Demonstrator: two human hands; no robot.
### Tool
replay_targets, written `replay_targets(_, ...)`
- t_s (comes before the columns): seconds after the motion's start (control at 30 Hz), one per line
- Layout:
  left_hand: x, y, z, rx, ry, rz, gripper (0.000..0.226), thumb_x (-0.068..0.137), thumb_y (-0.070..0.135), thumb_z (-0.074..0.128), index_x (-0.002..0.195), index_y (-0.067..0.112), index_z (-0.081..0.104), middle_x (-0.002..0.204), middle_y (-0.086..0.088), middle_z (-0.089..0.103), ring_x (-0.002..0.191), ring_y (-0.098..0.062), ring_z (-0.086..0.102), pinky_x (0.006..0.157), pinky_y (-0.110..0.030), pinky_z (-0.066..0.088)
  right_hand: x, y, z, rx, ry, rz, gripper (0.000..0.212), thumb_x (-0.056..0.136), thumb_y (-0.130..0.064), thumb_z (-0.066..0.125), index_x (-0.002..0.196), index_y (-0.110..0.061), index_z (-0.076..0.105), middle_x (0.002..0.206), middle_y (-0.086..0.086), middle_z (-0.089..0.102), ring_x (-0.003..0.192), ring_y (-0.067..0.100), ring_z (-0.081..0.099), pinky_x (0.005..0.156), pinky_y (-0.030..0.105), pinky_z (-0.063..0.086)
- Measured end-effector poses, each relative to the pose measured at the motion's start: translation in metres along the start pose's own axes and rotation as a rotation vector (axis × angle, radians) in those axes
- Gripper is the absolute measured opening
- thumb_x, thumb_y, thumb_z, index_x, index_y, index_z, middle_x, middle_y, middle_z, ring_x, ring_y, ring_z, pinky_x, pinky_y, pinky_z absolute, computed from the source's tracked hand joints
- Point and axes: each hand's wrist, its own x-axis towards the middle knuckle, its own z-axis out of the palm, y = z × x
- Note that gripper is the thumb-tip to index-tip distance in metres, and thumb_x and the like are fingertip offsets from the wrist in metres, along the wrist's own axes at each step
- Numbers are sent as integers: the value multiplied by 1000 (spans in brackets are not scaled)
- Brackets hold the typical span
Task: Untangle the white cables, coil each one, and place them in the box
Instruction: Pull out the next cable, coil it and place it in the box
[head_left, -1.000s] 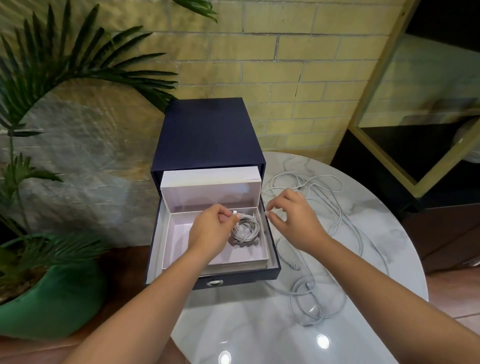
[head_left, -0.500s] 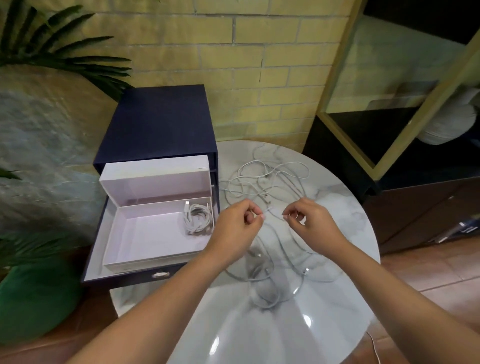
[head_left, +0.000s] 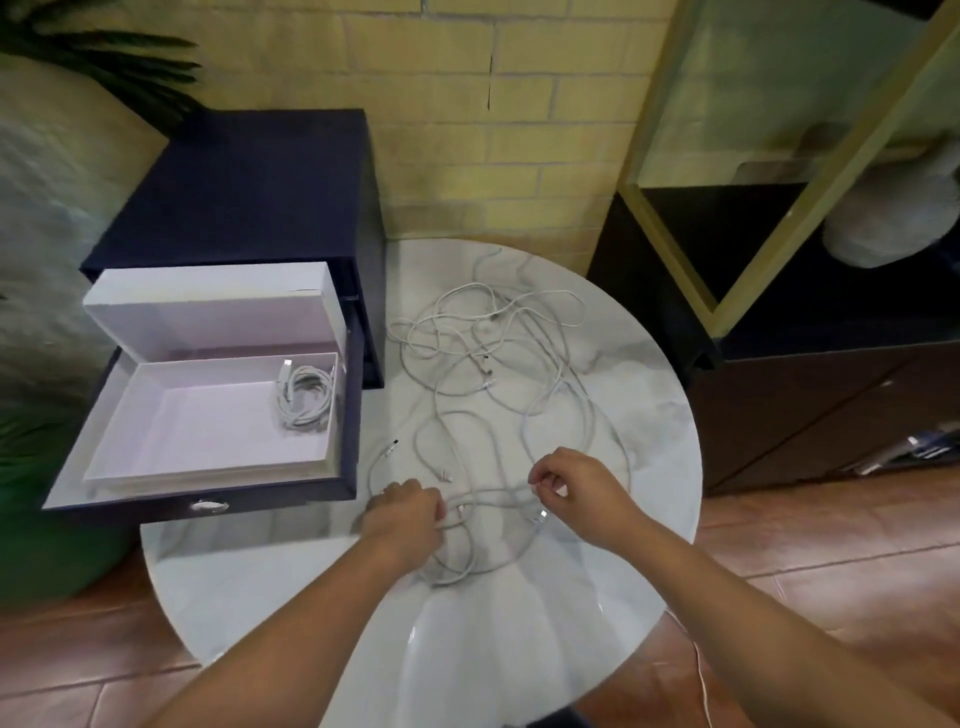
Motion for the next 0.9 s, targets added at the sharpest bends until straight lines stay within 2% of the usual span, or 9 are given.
replay_targets(0.17,0,-3,13,139,103,-7,20,94,35,51,111,32,61,117,1,54,114,-20,47,91,-32,33,7,6,8,-40,-92,-72,14,88,-19,62,101,-19,66,94,-4,56,88,11,54,81,31,48)
replay_targets(0.27,-2,9,2,14,243,36,19,94,35,49,108,31,62,110,5,60,109,-18,50,92,-33,32,14,4,7,-32,-102,-130,29,87,-16,62,116,-20,61,112,-3,55,100,13,54,87,30,48)
replay_targets(0.37,-3,27,-21,-169,442,202,12,93,32,54,100,30,64,99,9,67,96,-15,58,89,-34,40,23,-2,0,-1,-80,-201,42,87,-10,62,128,-19,54,125,-5,50,104,11,53,89,24,45)
replay_targets(0.43,-5,41,-39,-298,556,313,9,92,31,59,95,26,66,92,10,67,86,-12,59,81,-30,43,30,-9,-12,36,-18,-231,32,88,-9,62,120,-14,61,116,-2,57,96,13,57,85,21,45)
replay_targets(0.5,-8,53,-57,-357,631,352,12,93,30,58,96,22,66,90,10,64,79,-6,51,74,-21,36,37,-16,-28,69,78,-254,15,89,-8,63,102,-6,69,96,3,66,84,12,59,76,17,42)
replay_targets(0.6,-11,62,-79,-392,700,376,16,95,32,55,100,21,65,92,10,63,82,-5,50,72,-19,33,44,-25,-58,128,190,-232,7,88,-10,65,90,-7,71,74,-8,63,71,-1,55,65,10,36)
replay_targets(0.73,-14,64,-97,-519,667,334,20,98,32,47,91,19,60,74,12,57,70,-6,51,64,-26,38,49,-41,-101,299,291,-204,3,90,-20,65,92,-18,66,82,-8,67,77,0,61,67,13,47)
replay_targets(0.8,-15,63,-101,-585,648,301,25,100,32,44,84,15,55,65,8,52,63,-11,49,60,-35,40,51,-51,-124,408,367,-197,8,89,-22,65,95,-21,59,89,-5,69,84,2,65,74,16,52)
replay_targets(0.9,-19,65,-106,-648,626,269,28,100,33,42,81,15,54,67,-6,56,63,-21,52,62,-41,43,54,-62,-158,458,462,-222,9,89,-21,66,91,-21,58,87,-5,68,83,1,65,75,16,52)
